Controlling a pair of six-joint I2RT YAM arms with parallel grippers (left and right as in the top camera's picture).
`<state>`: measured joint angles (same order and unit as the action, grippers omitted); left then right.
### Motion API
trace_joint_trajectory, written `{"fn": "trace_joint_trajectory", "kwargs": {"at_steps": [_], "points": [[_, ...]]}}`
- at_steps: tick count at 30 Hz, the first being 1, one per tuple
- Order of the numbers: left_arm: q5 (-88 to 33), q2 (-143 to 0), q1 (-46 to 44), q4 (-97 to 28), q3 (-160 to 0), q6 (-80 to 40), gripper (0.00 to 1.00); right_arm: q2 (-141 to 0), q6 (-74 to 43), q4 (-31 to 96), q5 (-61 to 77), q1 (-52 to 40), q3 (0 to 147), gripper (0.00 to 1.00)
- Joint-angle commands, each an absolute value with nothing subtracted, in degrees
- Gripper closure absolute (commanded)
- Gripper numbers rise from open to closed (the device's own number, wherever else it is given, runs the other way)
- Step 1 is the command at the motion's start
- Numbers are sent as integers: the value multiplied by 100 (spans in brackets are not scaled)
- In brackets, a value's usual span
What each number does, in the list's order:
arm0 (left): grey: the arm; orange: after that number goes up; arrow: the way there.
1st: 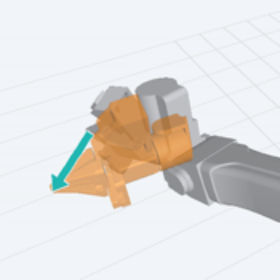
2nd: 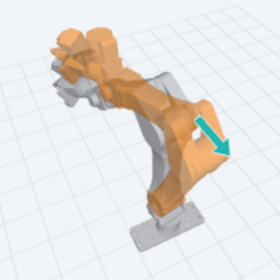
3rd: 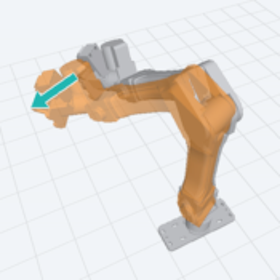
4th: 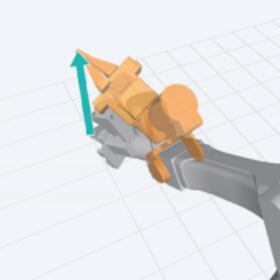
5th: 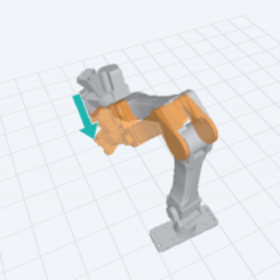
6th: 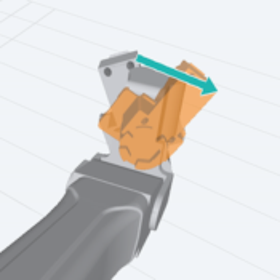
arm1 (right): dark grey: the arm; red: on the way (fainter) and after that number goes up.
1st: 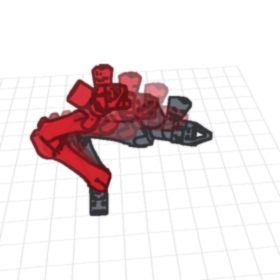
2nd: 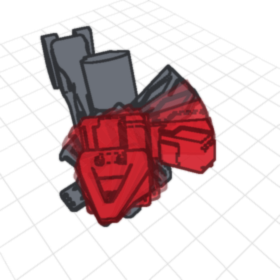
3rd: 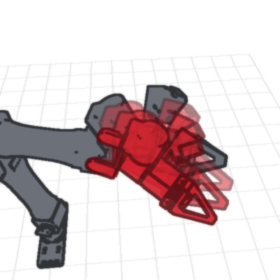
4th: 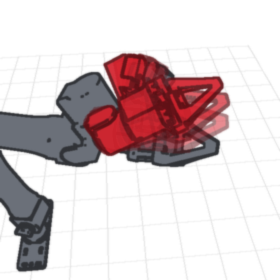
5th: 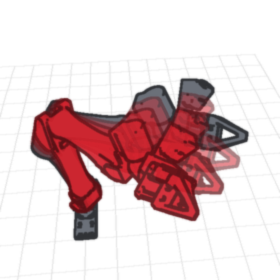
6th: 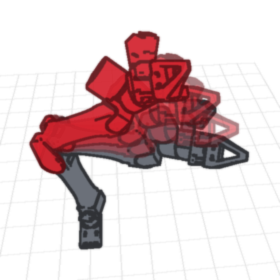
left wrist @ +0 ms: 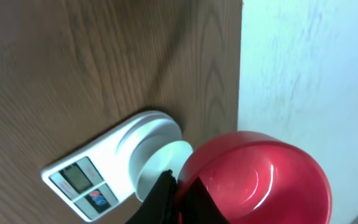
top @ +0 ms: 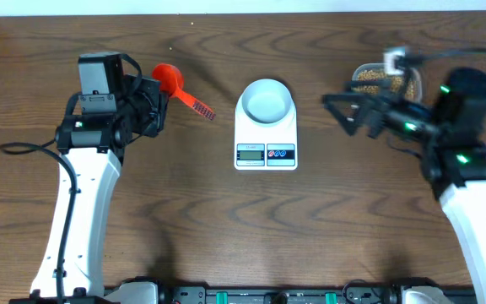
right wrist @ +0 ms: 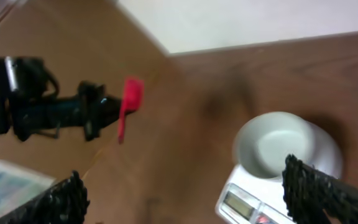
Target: Scoop item into bowl and weigh 50g on scale
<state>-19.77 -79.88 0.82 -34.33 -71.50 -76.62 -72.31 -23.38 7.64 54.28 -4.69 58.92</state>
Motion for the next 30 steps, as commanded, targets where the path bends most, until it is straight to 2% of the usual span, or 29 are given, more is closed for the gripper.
{"fn": "trace_joint_trajectory", "kwargs": {"at_steps": [1,7,11,14,16,17,21,26,30], "points": [[-1984,-7981,-99,-3452,-7244,-8204,92,-7644,-2425,519,5411,-1017,6263,1],[-1984,-8125,-491,-3459,-7244,-8486,93,-8200,-2510,-685,5194,-1776,6289,1],[-1984,-8324,-738,-3470,-7244,-8639,93,-8451,-3085,-1028,4853,-2121,6289,3],[-1986,-8488,-873,-3468,-7244,-8973,93,-8586,-3465,-941,4425,-2307,6289,28],[-1986,-8562,-932,-3465,-7244,-9129,93,-8661,-3594,-943,4235,-2425,6289,52],[-1986,-8578,-952,-3468,-7244,-9183,93,-8683,-3667,-939,4125,-2471,6289,60],[-1984,-8584,-974,-3409,-7244,-9327,93,-8691,-3782,-856,3618,-2705,6289,58],[-1986,-8584,-974,-3341,-7244,-9332,93,-8691,-3918,-449,2860,-3028,6289,49],[-1988,-8584,-974,-3343,-7244,-9332,93,-8691,-3918,-397,2471,-3234,6289,50]]}}
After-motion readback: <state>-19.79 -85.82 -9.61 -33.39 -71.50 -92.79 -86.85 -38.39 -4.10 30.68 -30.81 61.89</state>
